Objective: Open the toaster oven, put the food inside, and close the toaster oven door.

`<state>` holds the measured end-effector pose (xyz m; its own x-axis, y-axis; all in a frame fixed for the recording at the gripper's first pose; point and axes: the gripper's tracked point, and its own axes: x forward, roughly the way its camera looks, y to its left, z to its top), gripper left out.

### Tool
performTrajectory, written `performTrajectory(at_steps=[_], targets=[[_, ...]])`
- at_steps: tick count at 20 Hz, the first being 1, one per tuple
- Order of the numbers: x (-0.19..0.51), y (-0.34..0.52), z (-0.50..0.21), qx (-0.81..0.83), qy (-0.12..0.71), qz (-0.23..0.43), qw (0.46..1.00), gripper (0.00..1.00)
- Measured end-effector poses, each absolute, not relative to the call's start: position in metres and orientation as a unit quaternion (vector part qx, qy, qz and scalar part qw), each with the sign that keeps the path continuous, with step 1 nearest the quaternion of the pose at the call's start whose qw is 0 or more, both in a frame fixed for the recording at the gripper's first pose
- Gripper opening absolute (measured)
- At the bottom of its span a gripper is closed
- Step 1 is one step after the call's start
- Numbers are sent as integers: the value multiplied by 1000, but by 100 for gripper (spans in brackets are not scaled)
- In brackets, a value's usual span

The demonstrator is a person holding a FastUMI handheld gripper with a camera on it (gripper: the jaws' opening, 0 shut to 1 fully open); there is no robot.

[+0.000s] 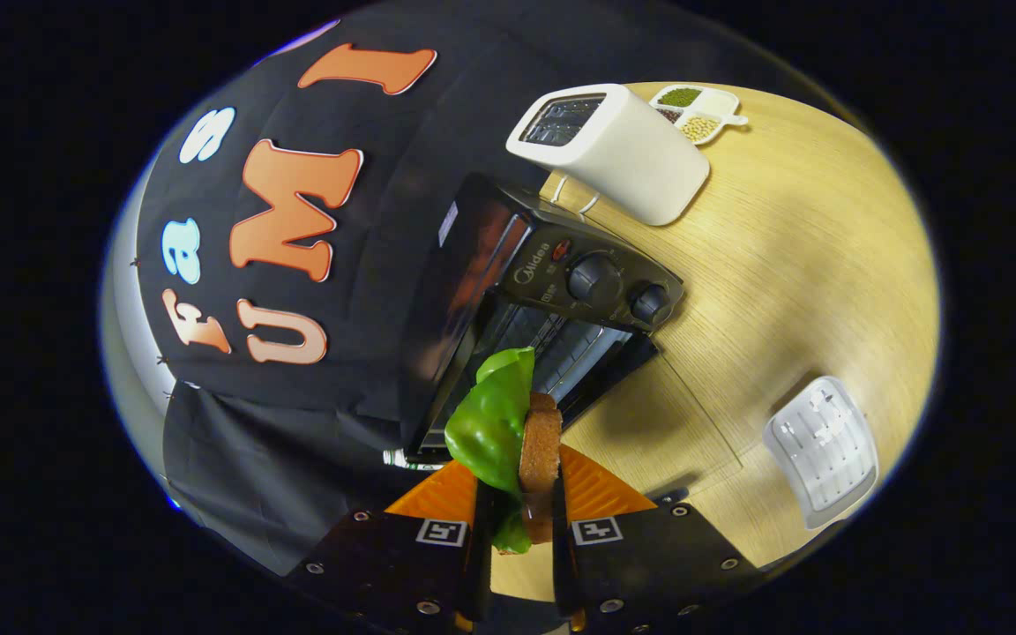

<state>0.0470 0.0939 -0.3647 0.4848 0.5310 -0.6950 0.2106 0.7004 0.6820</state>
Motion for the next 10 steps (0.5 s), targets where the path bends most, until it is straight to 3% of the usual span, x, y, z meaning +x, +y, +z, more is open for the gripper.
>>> performTrajectory(at_steps=[10], targets=[[97, 133, -404, 485, 371, -3, 792, 29]])
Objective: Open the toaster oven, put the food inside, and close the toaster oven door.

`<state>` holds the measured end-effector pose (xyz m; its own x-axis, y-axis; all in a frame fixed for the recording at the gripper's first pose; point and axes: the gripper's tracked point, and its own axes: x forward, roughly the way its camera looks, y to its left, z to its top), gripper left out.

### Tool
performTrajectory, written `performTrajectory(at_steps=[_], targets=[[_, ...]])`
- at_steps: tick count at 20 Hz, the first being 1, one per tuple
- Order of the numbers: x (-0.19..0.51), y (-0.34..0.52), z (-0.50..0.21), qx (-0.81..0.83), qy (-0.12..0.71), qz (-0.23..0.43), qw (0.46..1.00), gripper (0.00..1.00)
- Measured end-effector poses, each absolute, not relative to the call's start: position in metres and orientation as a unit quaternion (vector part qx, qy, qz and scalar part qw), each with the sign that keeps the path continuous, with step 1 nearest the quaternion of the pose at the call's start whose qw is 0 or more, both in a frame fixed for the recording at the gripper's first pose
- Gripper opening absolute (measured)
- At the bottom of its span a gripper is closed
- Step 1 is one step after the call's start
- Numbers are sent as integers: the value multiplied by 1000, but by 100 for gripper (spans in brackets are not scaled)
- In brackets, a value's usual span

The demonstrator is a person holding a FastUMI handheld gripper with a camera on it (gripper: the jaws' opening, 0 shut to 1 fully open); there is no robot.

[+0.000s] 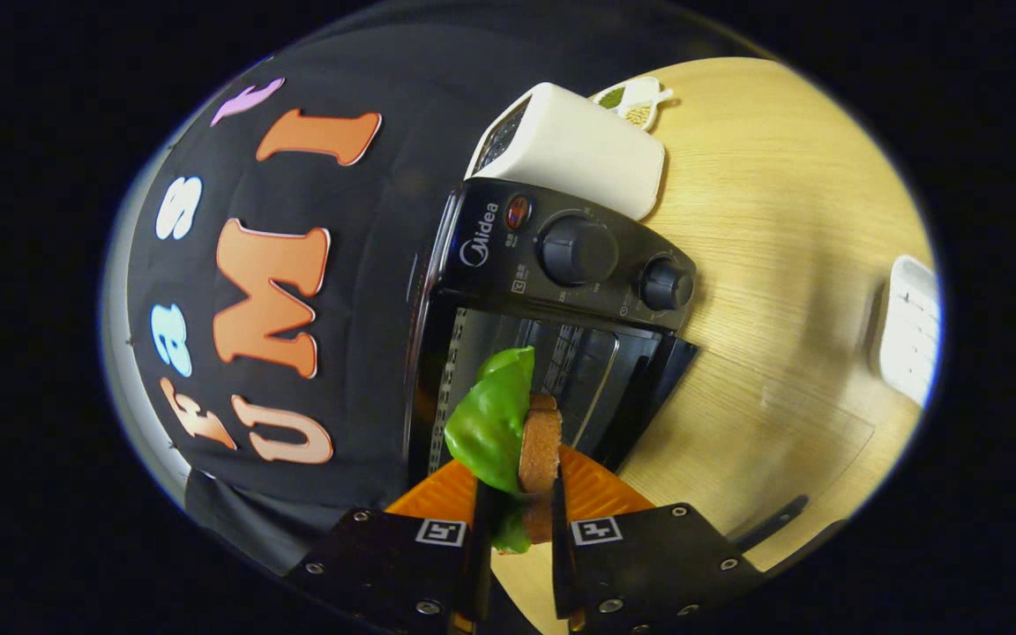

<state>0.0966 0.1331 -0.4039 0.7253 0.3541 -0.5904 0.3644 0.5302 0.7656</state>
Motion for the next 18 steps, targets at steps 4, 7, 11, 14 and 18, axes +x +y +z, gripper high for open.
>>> performTrajectory(at_steps=[4, 7, 11, 14, 18], targets=[[112, 143, -419, 498, 346, -45, 794, 29], [121, 147, -431, 511, 341, -83, 785, 29], [120, 145, -441, 491, 347, -114, 790, 48], [117, 144, -457, 486, 370, -132, 781, 64], [113, 156, -468, 485, 395, -122, 771, 92]])
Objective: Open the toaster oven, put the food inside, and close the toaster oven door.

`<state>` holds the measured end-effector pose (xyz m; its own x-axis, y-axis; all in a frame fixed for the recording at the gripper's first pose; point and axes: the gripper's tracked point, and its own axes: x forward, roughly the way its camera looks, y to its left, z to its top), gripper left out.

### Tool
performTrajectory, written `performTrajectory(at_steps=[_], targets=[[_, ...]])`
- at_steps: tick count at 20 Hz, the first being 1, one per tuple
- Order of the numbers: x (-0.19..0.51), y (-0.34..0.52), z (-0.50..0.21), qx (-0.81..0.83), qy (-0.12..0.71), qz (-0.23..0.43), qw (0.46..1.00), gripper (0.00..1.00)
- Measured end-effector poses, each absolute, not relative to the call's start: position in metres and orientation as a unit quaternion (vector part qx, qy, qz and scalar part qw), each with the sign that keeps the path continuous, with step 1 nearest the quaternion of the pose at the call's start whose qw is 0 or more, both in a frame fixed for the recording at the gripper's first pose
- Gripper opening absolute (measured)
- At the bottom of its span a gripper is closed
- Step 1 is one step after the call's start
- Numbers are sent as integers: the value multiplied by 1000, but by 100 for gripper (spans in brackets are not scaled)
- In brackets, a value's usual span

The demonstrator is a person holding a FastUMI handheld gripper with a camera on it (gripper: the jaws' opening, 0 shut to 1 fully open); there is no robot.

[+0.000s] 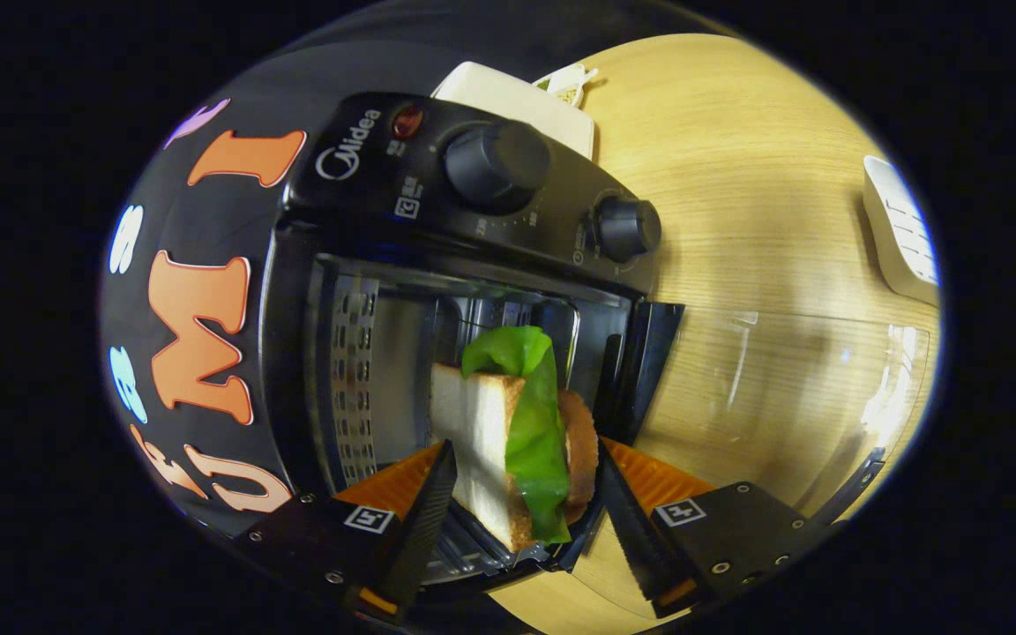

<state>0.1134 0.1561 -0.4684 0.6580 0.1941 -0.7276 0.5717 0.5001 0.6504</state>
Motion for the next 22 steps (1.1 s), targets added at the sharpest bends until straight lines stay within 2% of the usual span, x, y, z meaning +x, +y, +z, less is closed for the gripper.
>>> performTrajectory(at_steps=[2, 8, 14, 18, 22], targets=[[105, 151, -468, 474, 402, -124, 774, 98], [77, 139, -436, 421, 402, -81, 809, 98], [36, 119, -385, 324, 389, -8, 862, 98], [5, 117, -360, 213, 388, 51, 895, 98], [-30, 113, -369, 84, 416, 88, 901, 98]])
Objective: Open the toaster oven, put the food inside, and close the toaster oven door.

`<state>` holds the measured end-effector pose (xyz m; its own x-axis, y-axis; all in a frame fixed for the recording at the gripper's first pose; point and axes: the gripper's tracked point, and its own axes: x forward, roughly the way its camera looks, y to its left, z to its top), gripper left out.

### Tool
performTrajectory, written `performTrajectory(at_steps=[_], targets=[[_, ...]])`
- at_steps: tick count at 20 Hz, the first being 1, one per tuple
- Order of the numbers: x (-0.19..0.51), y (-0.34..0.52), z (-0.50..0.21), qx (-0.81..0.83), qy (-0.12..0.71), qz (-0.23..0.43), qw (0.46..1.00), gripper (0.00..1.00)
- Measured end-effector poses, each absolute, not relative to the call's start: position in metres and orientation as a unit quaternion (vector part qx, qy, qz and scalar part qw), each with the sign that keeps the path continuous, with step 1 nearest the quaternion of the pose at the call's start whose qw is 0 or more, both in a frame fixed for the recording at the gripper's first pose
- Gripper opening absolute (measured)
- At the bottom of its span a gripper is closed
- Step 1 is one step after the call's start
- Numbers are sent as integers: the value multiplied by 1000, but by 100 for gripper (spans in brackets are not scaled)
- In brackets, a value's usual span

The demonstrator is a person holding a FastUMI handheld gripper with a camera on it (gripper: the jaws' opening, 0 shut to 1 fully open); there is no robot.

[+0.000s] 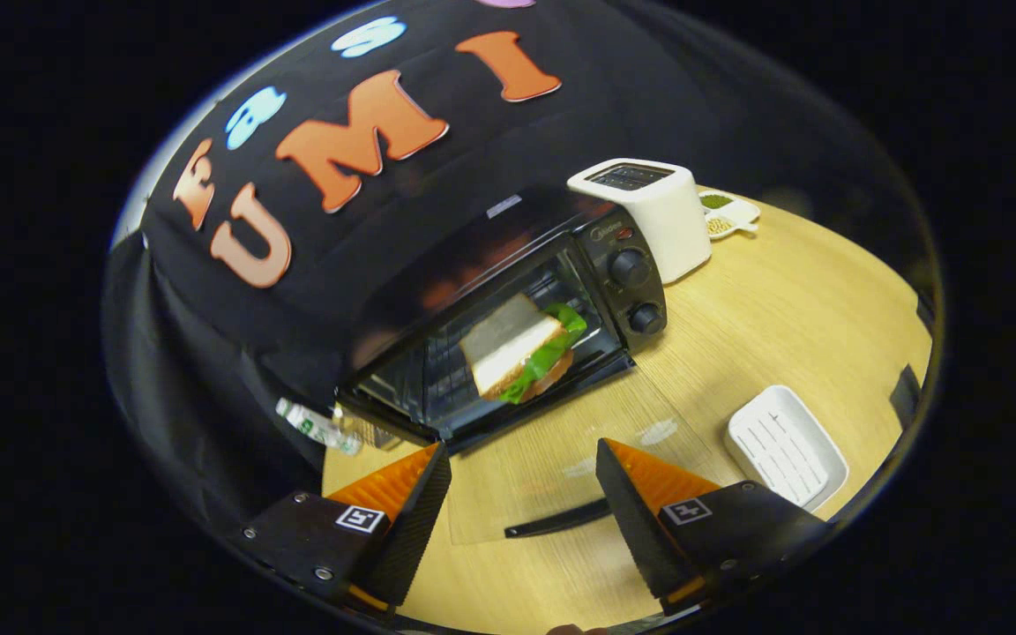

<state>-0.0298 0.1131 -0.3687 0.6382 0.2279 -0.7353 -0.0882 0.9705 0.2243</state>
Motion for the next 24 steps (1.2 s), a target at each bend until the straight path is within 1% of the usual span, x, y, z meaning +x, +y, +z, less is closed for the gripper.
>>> performTrajectory(at_steps=[3, 6, 10, 15, 18, 24], targets=[[-53, 108, -390, -23, 433, 110, 894, 98], [-74, 109, -419, -92, 464, 131, 871, 99], [-92, 93, -457, -162, 496, 128, 843, 99], [-82, 86, -489, -198, 506, 111, 832, 99], [-73, 88, -496, -207, 498, 109, 835, 100], [-70, 90, -484, -194, 491, 115, 842, 100]])
